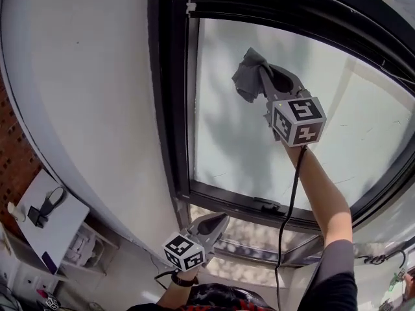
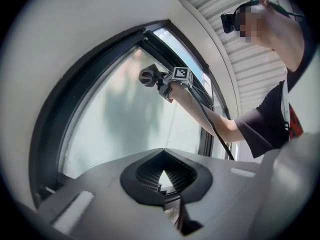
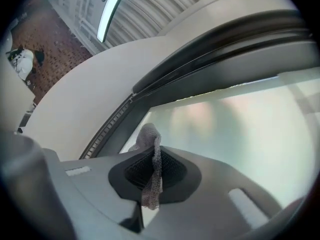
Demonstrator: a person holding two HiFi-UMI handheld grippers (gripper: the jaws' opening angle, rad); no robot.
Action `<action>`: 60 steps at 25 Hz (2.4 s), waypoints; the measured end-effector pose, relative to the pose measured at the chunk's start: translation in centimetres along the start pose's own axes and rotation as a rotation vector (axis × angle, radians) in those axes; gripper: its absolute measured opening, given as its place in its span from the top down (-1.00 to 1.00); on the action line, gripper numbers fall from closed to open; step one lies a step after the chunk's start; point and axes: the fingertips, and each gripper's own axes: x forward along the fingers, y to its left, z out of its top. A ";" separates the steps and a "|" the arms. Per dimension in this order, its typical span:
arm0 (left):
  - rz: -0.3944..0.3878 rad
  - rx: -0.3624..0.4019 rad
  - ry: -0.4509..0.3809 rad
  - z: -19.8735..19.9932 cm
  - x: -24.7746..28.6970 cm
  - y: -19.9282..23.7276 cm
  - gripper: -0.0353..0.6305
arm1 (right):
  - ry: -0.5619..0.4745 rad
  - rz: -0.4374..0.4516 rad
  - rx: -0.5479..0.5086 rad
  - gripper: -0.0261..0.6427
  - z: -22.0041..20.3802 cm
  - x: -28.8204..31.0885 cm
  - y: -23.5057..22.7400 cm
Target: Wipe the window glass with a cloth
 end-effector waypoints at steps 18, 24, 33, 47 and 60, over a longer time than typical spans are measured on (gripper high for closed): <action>-0.458 -0.003 0.179 -6.7 15.5 -15.9 0.89 | 0.161 -0.687 0.005 0.87 -4.8 -35.0 -32.6; -0.503 0.006 0.195 -7.7 16.9 -18.4 0.89 | 0.142 -0.866 0.051 0.87 -4.4 -42.9 -37.2; -0.376 0.023 0.177 -6.4 15.5 -14.4 0.89 | -0.017 -0.422 0.023 0.87 -0.2 -28.3 -22.4; 0.147 0.044 0.019 0.0 -0.2 2.1 0.89 | -0.069 0.205 0.262 0.87 -3.9 2.1 9.1; 0.083 0.028 0.036 -0.6 0.7 1.8 0.89 | -0.036 0.110 0.174 0.87 -5.2 0.4 5.1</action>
